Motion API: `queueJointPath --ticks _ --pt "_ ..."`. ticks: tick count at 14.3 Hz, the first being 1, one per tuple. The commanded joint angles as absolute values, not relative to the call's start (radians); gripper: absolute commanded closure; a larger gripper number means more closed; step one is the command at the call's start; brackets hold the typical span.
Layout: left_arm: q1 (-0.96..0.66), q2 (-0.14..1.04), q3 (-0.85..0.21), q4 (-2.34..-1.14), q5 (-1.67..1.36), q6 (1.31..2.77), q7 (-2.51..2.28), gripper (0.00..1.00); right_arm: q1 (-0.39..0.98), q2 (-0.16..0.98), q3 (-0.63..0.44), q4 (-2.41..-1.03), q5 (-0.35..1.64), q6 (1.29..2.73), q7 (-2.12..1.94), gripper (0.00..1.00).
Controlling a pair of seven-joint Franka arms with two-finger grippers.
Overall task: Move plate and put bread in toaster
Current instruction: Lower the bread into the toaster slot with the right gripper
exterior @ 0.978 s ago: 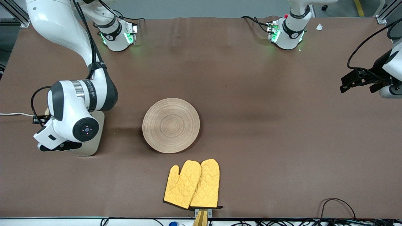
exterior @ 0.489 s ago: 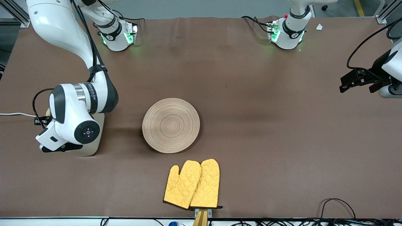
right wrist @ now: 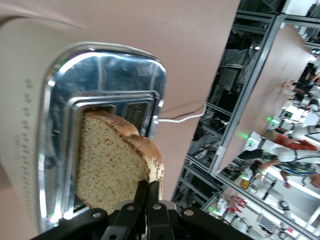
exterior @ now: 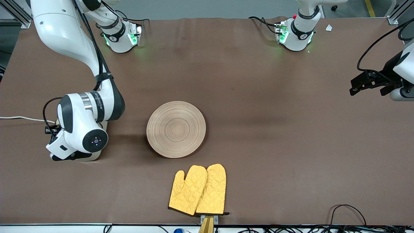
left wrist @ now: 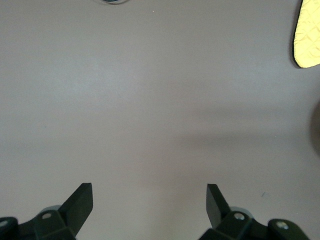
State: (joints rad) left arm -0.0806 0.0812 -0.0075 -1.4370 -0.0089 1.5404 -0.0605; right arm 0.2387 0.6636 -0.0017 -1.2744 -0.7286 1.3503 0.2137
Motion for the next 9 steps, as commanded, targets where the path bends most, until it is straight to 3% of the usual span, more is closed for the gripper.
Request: queueJointPath --ticks 1,2,6,7,9 --pt "-0.081 0.074 -0.012 -1.425 0.009 1.520 -0.063 0.00 0.222 0.686 0.011 -1.270 -0.677 1.425 0.247 0.97" --pt "-0.080 0.074 -0.012 -1.425 0.009 1.520 -0.063 0.00 0.224 0.692 0.011 -1.282 -0.666 1.451 0.248 0.86" --pt "-0.081 0.074 -0.011 -1.425 0.009 1.520 -0.068 0.00 0.216 0.696 0.011 -1.275 -0.631 1.453 0.244 0.15" --pt "-0.081 0.074 -0.011 -1.425 0.009 1.520 -0.067 0.00 0.204 0.693 0.011 -1.269 -0.594 1.453 0.244 0.02" --pt "-0.081 0.074 -0.012 -1.425 0.009 1.520 -0.071 0.00 0.190 0.683 0.012 -1.247 -0.528 1.451 0.242 0.00"
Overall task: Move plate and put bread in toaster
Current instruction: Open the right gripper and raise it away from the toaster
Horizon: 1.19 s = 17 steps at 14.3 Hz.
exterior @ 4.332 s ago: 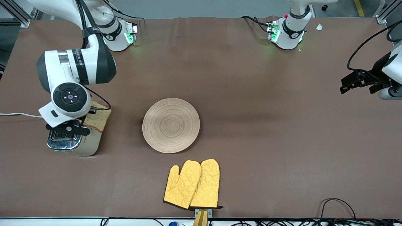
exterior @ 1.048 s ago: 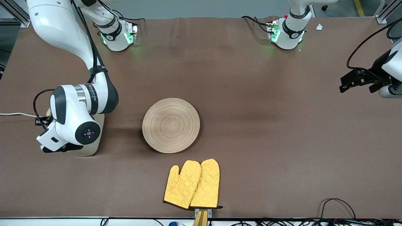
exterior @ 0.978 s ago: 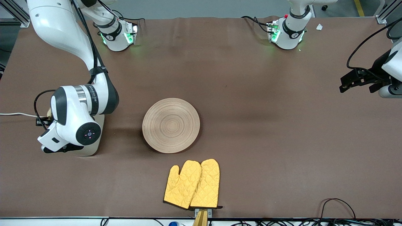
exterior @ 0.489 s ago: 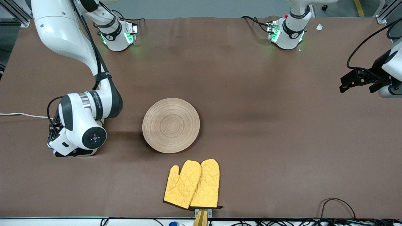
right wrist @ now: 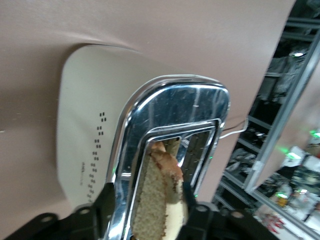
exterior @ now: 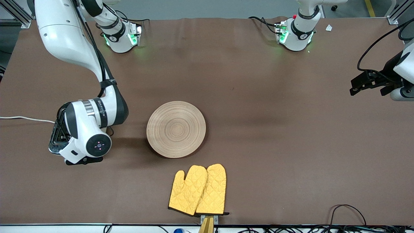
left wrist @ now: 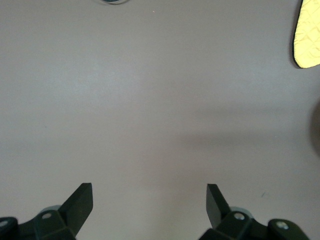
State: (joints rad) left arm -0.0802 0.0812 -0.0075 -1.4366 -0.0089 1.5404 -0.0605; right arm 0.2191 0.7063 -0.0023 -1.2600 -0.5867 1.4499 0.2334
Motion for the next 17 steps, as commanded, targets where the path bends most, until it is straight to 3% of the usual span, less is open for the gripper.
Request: queueJointPath --ticks 1,5,9,12,17 --pt "-0.083 0.074 -0.012 -1.427 0.009 1.520 -0.075 0.00 0.181 0.678 0.015 -1.233 -0.493 1.451 0.241 0.00" --pt "-0.080 0.072 -0.012 -1.433 0.009 1.548 -0.078 0.00 0.074 0.539 0.012 -1.226 -0.174 1.459 0.229 0.00" --pt "-0.072 0.063 -0.011 -1.439 0.009 1.548 -0.074 0.00 -0.017 0.395 0.014 -1.249 -0.013 1.502 0.230 0.00" --pt "-0.074 0.064 -0.011 -1.437 0.021 1.548 -0.064 0.00 -0.029 0.272 0.014 -1.316 0.012 1.494 0.230 0.00" --pt "-0.072 0.064 -0.011 -1.433 0.023 1.540 -0.058 0.00 -0.025 0.034 0.012 -1.543 0.012 1.500 0.229 0.00"
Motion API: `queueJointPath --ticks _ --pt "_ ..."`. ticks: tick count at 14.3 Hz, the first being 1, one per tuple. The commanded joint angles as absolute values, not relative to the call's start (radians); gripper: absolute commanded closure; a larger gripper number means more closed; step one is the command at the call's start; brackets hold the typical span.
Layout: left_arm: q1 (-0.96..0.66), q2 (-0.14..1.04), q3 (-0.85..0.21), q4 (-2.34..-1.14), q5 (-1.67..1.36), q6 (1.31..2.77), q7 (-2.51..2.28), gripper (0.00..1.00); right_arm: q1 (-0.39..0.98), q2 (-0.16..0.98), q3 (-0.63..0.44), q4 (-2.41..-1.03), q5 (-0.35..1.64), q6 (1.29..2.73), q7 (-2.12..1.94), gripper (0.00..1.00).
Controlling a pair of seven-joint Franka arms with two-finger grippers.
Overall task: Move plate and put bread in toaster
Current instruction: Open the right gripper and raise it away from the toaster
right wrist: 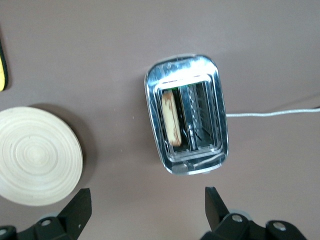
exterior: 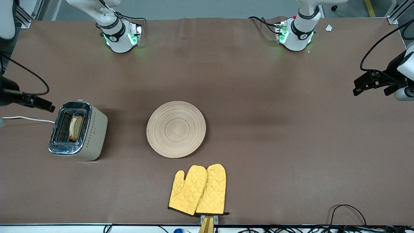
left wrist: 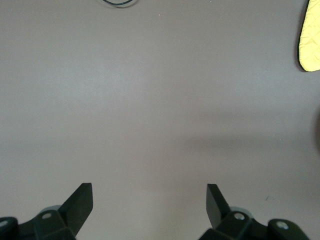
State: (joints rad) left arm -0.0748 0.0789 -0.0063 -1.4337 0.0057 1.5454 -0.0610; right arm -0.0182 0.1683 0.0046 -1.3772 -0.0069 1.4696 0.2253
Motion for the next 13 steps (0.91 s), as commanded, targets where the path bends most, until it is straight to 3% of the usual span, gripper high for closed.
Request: queueJointPath --ticks 1,13 --pt "-0.074 0.066 -0.011 -1.433 0.023 1.542 -0.060 0.00 -0.023 0.002 0.012 -1.578 0.012 1.506 0.229 0.00" --pt "-0.074 0.071 -0.009 -1.427 0.023 1.542 -0.063 0.00 -0.063 -0.135 0.009 -1.703 0.006 1.539 0.147 0.00"
